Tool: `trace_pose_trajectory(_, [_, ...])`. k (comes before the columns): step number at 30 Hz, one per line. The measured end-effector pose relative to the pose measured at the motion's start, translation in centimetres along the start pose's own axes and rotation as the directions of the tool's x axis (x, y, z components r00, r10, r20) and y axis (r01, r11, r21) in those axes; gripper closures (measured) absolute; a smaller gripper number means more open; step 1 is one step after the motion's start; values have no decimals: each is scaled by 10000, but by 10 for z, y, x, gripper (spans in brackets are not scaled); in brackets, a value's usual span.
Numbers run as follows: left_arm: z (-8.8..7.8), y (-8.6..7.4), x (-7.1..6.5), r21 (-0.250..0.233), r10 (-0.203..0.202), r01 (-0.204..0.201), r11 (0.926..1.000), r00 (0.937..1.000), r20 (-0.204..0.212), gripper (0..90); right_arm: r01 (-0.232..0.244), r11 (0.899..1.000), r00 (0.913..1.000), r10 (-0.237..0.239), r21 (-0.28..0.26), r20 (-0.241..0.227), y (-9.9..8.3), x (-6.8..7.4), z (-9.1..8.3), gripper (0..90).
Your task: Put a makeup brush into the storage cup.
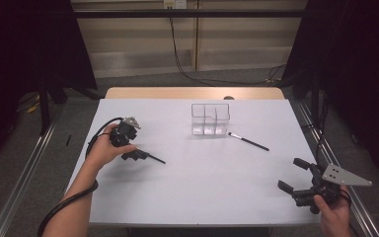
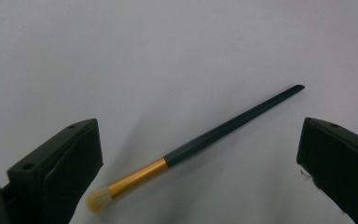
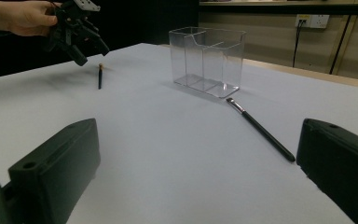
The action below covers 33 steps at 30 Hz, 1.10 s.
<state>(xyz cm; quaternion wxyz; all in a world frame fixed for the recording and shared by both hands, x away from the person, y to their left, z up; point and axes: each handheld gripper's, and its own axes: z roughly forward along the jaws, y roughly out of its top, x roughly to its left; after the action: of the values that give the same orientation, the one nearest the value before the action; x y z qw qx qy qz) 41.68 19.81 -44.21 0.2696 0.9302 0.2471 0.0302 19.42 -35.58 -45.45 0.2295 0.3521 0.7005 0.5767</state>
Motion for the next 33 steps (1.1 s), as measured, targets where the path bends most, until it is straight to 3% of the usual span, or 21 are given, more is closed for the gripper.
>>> trace_pose_trajectory(10, [12,3,1,733,133,-132,9972,9999,-7,0,-20,10000,10000,20,-37,13,0,-1,-2,0])
trace_pose_trajectory(14, [12,2,1,438,20,-17,9990,10000,-60,0,-47,10000,10000,48,-61,40,-1,-1,-3,0])
trace_pose_trajectory(18, [13,0,3,530,153,-148,9985,9998,-83,0,-34,10000,10000,34,-50,17,-1,-1,-3,0])
trace_pose_trajectory(19, [14,-1,2,403,20,-15,9992,9999,-137,0,-33,10000,10000,33,-42,25,-1,-1,-3,0])
trace_pose_trajectory(33, [14,-8,5,353,350,-343,9988,9992,-213,24,-92,10000,9999,92,-32,103,-2,-1,-5,0])
